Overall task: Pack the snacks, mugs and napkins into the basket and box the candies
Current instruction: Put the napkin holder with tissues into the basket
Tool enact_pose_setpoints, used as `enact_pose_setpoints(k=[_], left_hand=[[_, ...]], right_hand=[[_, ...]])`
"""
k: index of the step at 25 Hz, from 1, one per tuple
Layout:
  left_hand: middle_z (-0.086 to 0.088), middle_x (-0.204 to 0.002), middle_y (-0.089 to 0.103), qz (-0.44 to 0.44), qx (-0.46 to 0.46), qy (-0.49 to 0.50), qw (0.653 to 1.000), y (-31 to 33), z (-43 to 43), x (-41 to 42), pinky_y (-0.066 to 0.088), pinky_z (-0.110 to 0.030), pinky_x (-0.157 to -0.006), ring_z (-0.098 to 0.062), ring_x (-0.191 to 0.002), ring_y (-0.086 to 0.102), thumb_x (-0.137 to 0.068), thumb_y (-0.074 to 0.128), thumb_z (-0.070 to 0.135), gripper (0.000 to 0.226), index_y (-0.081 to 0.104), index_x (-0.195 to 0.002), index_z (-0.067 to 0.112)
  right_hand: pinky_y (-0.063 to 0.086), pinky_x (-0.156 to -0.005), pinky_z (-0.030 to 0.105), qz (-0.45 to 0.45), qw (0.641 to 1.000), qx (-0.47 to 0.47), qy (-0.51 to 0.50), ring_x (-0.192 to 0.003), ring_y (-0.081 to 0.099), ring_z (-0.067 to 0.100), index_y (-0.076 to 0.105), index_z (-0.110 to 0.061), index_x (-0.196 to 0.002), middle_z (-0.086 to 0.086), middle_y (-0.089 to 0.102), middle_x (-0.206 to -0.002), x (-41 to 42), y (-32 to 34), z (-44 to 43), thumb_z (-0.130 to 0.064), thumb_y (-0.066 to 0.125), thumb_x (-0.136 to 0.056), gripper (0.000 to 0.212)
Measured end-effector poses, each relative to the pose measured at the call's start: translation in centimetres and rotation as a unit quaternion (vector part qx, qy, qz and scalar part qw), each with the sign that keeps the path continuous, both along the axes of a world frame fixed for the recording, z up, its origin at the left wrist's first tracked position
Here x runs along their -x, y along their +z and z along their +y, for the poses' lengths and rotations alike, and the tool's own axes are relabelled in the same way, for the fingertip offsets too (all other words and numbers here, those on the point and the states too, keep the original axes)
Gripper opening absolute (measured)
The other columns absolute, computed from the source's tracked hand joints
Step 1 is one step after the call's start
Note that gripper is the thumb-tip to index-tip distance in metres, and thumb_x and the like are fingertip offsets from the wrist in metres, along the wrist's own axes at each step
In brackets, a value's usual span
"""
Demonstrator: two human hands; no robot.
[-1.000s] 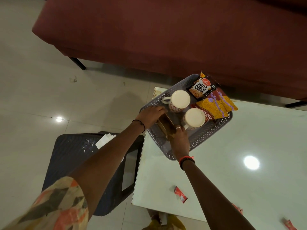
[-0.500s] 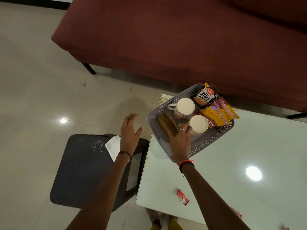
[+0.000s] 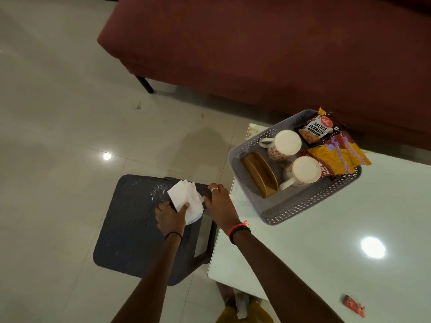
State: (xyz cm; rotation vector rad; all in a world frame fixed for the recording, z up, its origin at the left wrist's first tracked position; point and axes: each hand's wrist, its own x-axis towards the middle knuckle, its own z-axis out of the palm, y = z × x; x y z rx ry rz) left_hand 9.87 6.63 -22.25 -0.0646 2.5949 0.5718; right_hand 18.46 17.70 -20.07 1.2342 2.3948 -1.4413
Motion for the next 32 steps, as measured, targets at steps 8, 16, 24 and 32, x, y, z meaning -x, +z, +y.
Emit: enact_pose_setpoints(k=[8,16,24,32], left_hand=[[-0.017,-0.091,0.064,-0.095,-0.113,-0.025,0.989,-0.4,0.0,2.4,0.042,-0.022,-0.056,-0.030,-0.087,0.062,-0.077,0.070,0.015,0.020,0.057,-0.086,0.003],[-0.005,-0.101,0.058,-0.126,-0.233,-0.020,0.964,3.5,2.4,1.6,0.048,-0.020,-0.068,-0.022,-0.096,0.058,-0.085,0.061,0.021,0.031,0.052,-0.110,0.004],[0.002,-0.092,0.064,-0.180,-0.293,-0.170,0.924,9.4,7.9,2.5,0.055,-0.011,-0.061,-0.013,-0.088,0.063,-0.079,0.068,0.017,0.032,0.056,-0.108,0.013],[-0.002,-0.094,0.056,-0.033,-0.176,-0.478,0.860,11.2,17.4,2.7,0.045,-0.016,-0.072,-0.013,-0.080,0.056,-0.076,0.071,0.022,0.029,0.065,-0.101,0.010]], right_hand=[[0.048,-0.096,0.037,-0.034,0.993,0.113,-0.026,-0.118,0.052,0.030,0.040,-0.005,-0.131,0.015,0.049,-0.131,2.6,-2.5,-3.4,-0.026,0.061,-0.087,0.053],[0.048,-0.096,0.034,0.031,0.967,0.201,-0.155,-0.112,0.058,0.027,0.047,-0.006,-0.126,0.012,0.060,-0.124,1.5,-0.3,-1.0,-0.014,0.069,-0.081,0.050],[0.053,-0.077,0.021,0.082,0.958,0.180,-0.208,-0.096,0.063,0.021,0.059,-0.006,-0.110,0.006,0.065,-0.109,-4.3,3.5,5.0,-0.025,0.067,-0.083,0.035],[0.043,-0.078,0.026,0.062,0.958,0.016,-0.280,-0.093,0.059,0.022,0.061,-0.002,-0.110,0.011,0.067,-0.102,-8.7,6.1,10.3,-0.020,0.062,-0.087,0.030]])
